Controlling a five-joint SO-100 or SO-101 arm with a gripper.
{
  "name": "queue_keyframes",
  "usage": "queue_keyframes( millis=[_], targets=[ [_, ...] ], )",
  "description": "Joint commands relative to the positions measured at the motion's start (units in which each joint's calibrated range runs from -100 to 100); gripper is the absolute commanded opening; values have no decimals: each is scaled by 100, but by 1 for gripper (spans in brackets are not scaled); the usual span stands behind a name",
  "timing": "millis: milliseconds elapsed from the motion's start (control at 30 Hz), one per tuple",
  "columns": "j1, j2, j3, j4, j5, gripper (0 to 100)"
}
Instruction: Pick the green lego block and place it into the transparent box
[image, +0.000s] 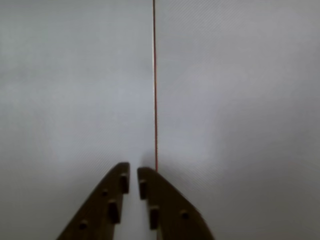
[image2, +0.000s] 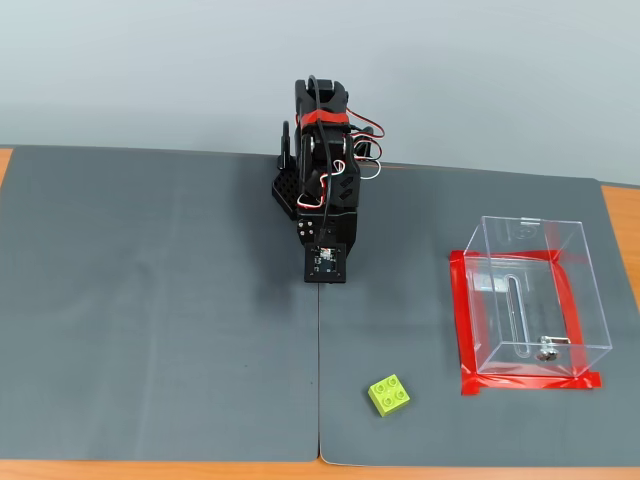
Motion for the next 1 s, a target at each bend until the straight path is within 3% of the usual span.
queue_keyframes(
  millis=[0,967],
  targets=[
    [23,17,-374,24,25,2],
    [23,17,-374,24,25,2]
  ],
)
